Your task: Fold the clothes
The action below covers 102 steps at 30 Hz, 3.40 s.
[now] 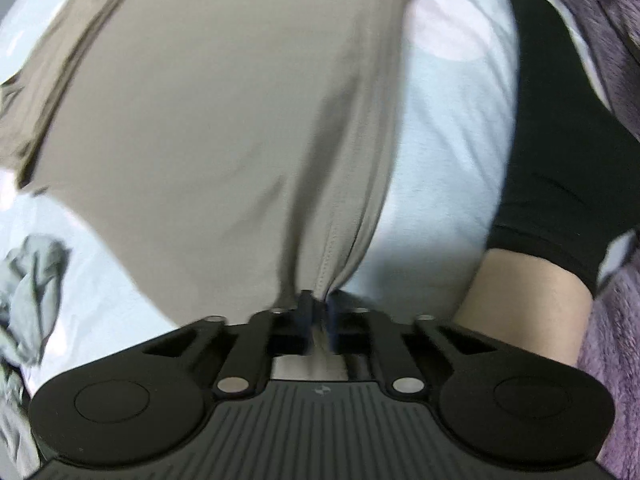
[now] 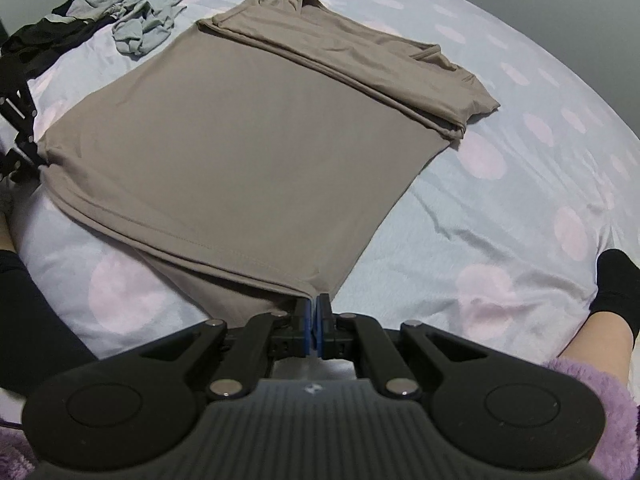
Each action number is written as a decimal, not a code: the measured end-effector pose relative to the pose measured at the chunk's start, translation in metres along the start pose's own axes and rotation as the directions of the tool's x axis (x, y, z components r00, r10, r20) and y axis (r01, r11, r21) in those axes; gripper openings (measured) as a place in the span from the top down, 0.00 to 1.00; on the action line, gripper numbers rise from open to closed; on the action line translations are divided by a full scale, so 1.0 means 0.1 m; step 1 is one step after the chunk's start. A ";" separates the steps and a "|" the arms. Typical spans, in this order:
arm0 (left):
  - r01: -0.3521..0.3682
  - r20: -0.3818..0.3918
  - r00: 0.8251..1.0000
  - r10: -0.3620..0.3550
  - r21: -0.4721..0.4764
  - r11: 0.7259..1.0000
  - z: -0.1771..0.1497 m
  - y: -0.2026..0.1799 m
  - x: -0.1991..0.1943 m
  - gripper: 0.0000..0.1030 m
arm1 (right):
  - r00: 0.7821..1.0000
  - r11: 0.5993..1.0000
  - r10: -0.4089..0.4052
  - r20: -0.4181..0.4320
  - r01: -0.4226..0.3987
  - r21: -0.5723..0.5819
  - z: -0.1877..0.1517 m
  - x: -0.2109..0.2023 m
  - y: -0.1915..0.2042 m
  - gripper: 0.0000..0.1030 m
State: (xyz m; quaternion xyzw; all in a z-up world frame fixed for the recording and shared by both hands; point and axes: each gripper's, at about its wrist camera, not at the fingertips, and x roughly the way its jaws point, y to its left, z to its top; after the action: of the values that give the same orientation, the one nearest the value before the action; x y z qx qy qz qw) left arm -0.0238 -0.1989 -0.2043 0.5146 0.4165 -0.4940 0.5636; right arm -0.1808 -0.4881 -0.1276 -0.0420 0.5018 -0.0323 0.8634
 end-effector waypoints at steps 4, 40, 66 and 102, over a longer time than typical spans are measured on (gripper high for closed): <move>-0.063 0.068 0.995 0.068 -0.076 0.995 -0.12 0.06 -0.20 0.97 | 0.999 1.000 -0.010 0.035 0.010 -0.011 -0.06 -0.21 0.08 0.97; -0.301 0.297 0.831 0.471 -0.472 0.829 1.40 2.54 -0.98 0.97 | 0.889 0.918 -0.384 0.249 0.396 0.001 1.83 -0.10 -0.81 0.97; -0.129 0.279 0.864 0.418 -0.681 0.721 1.65 3.88 0.56 0.76 | 0.942 0.914 -0.311 0.129 0.259 0.312 2.38 1.93 -1.84 0.87; 0.224 0.442 0.839 0.318 -0.812 0.539 0.21 2.20 0.16 0.90 | 0.938 0.801 -0.253 0.235 0.066 0.595 0.61 0.94 -0.54 0.82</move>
State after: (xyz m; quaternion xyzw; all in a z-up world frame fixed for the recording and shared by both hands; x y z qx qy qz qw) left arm 0.1952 -0.2252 -0.1804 0.0295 0.4088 -0.3400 0.8464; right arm -0.0822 -0.5484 -0.1733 0.1751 0.3242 -0.2497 0.8955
